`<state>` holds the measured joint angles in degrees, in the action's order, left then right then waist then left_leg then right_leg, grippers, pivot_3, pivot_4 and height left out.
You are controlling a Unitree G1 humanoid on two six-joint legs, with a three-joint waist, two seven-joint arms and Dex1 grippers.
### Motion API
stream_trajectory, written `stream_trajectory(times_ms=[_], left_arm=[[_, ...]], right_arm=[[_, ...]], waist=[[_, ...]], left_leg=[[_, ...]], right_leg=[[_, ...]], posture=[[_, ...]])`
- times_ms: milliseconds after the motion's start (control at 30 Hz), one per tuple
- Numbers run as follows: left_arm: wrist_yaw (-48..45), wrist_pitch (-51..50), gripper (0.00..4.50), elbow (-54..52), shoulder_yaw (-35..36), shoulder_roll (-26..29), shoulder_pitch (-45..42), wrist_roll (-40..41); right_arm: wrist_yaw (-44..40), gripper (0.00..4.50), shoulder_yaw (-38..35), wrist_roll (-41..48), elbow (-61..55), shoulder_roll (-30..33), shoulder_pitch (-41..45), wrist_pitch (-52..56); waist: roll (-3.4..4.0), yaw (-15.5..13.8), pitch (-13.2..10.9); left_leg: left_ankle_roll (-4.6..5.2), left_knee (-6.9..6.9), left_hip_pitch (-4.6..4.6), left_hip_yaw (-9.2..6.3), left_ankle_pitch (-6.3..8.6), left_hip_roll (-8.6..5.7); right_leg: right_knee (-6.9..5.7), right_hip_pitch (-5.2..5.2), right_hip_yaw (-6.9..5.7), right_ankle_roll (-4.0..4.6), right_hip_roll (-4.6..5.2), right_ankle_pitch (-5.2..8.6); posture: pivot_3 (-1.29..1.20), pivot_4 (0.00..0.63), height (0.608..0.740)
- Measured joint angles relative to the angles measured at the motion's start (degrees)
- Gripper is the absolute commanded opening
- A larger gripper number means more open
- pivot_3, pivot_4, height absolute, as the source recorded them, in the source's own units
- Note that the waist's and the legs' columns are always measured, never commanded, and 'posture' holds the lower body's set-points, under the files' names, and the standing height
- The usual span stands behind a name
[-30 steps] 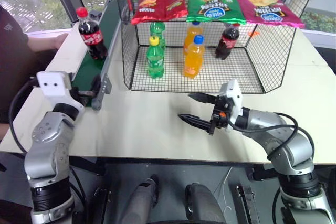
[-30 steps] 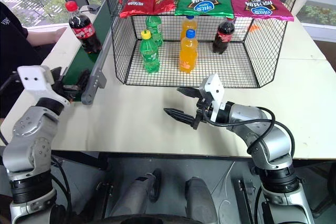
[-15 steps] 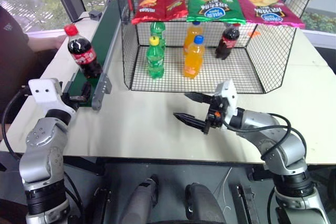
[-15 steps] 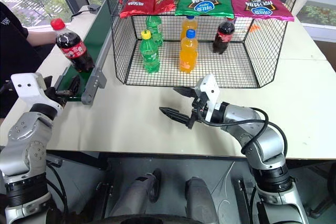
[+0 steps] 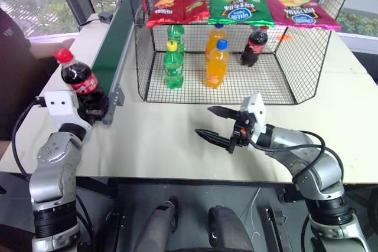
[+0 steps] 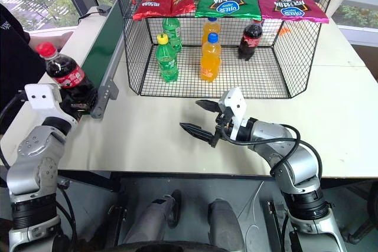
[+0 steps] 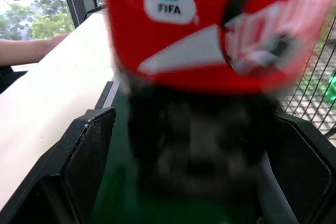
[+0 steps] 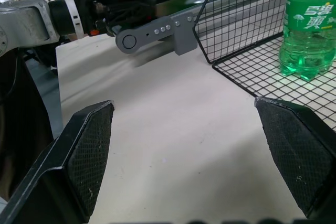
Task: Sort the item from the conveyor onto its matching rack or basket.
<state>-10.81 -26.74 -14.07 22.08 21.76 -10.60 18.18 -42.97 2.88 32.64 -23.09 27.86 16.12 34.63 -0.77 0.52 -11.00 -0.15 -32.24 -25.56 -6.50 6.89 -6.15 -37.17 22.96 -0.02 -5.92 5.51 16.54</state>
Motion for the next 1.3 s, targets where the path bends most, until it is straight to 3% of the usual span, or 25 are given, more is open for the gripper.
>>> stream_trajectory(times_ms=[67,267,467,633,867,1033,1300], left_arm=[[0.1,0.9,3.04,0.8,0.2,0.0,-0.4,0.1],[0.3,1.1,3.04,2.5,1.4,0.2,-2.0,1.1],[-3.1,-1.3,3.04,2.8,2.1,4.7,-9.8,6.0],[-15.0,-5.3,3.04,0.9,-5.0,11.0,-12.3,10.1],[-29.2,-6.5,3.04,1.4,-15.6,13.9,-14.1,11.1],[-33.8,-1.1,3.04,3.4,-23.7,12.6,-15.6,6.1],[-40.4,11.3,3.04,12.8,-36.4,6.0,-20.1,-3.7]], right_arm=[[0.4,4.50,0.0,0.0,0.0,0.0,0.0,0.0],[1.6,4.50,-0.1,0.0,-0.3,0.3,0.0,0.6],[2.9,4.50,-1.4,3.0,-1.7,0.3,2.1,4.4],[5.1,4.50,-4.1,7.5,-2.8,-0.2,4.9,7.1],[8.3,4.50,-6.0,11.1,-3.3,-0.2,6.3,9.5],[10.6,4.50,-6.7,13.2,-4.8,-0.3,7.9,10.7],[13.3,4.50,-6.8,14.1,-5.5,-0.2,9.7,11.4]], waist=[[0.00,0.0,0.0],[-0.03,0.0,0.0],[-0.11,-0.2,0.0],[-0.11,0.0,0.0],[-0.09,0.2,-0.1],[-0.09,0.1,-0.1],[-0.09,0.2,-0.1]], left_leg=[[0.00,0.00,0.00,0.00,0.00,0.00],[0.00,0.00,-0.03,0.00,0.00,0.00],[0.00,-0.02,-0.07,-0.03,-0.01,-0.02],[0.00,0.05,-0.06,0.01,-0.01,-0.02],[0.01,0.08,-0.13,0.02,-0.01,0.01],[0.02,0.08,-0.18,0.03,-0.02,-0.01],[0.11,0.06,-0.26,0.03,-0.07,-0.01]], right_leg=[[0.00,0.03,0.00,0.00,0.00,0.00],[0.00,0.07,0.00,-0.01,-0.01,0.00],[0.01,0.17,-0.05,-0.04,-0.01,-0.04],[0.00,0.11,-0.02,-0.04,-0.01,-0.04],[-0.02,0.17,0.03,0.02,-0.01,-0.01],[0.04,0.17,0.03,0.01,0.03,-0.01],[0.02,0.25,0.02,-0.05,0.02,-0.05]], posture=[[0.00,0.150,0.738],[0.00,0.150,0.738],[0.00,0.150,0.738],[0.00,0.150,0.738],[0.00,0.150,0.738],[0.00,0.150,0.738],[0.00,0.150,0.738]])
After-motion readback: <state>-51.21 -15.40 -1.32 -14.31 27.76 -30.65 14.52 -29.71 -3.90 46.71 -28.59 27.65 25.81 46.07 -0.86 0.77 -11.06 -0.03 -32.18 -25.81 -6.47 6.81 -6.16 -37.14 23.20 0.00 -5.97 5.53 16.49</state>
